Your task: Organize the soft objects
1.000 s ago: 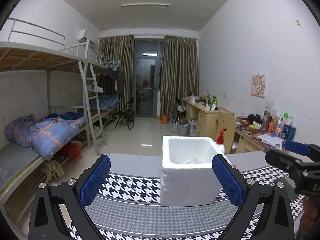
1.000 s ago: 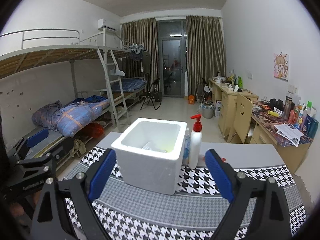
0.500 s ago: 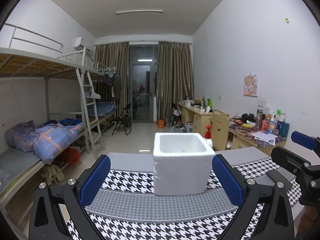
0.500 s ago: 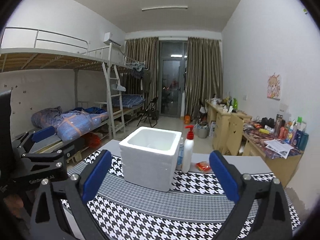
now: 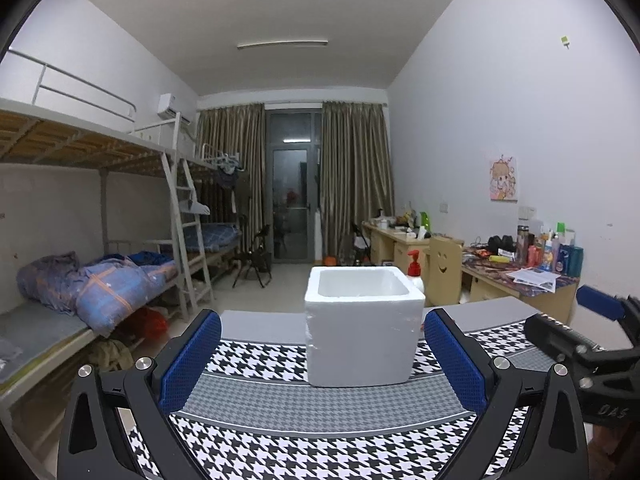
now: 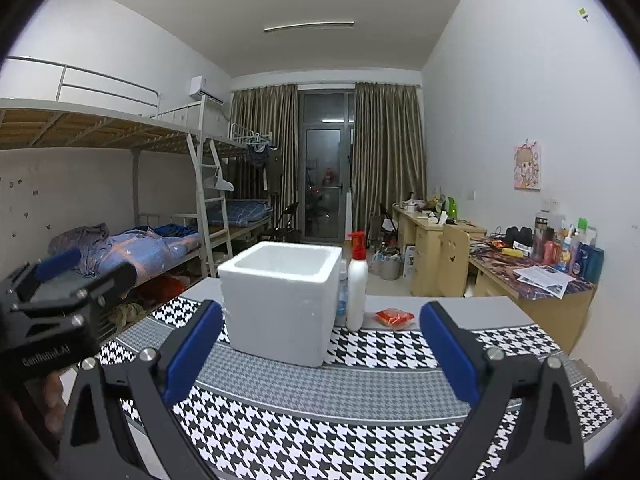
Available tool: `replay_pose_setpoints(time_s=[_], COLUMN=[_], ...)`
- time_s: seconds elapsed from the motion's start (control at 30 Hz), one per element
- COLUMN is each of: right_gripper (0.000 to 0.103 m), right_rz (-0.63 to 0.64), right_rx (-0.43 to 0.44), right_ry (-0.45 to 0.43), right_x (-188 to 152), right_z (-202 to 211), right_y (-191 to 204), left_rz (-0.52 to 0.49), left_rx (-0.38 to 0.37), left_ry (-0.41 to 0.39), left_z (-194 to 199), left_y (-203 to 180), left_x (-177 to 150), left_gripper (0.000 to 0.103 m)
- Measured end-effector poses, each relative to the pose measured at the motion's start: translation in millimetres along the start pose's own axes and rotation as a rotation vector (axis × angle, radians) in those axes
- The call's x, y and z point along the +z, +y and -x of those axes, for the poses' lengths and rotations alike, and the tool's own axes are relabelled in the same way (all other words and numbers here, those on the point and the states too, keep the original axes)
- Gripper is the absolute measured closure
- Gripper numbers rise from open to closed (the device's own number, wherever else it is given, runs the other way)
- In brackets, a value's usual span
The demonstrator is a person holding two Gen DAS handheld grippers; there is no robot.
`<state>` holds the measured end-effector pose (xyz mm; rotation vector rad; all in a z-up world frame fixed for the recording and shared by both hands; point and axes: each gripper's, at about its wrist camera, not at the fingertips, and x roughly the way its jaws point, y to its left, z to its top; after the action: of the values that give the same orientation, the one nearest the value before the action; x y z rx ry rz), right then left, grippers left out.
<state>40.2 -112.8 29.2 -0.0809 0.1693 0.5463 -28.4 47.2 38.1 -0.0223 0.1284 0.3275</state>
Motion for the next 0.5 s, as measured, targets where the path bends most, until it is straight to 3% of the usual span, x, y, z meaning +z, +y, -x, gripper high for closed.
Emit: replay_pose_setpoints(time_s=[0.5], right_gripper=[0.002], right_rz=[-0.019], right_rx=[-0.017], right_ry=[-0.03], right_x=[-25.1], right_z=[10.5], right_y=[-0.6], left_rz=[-0.003], left_rx=[-0.015], left_ry=[0.01], left_z=[1.6], left_y=[3.0], left_x=[-26.8], left_gripper=[0.001])
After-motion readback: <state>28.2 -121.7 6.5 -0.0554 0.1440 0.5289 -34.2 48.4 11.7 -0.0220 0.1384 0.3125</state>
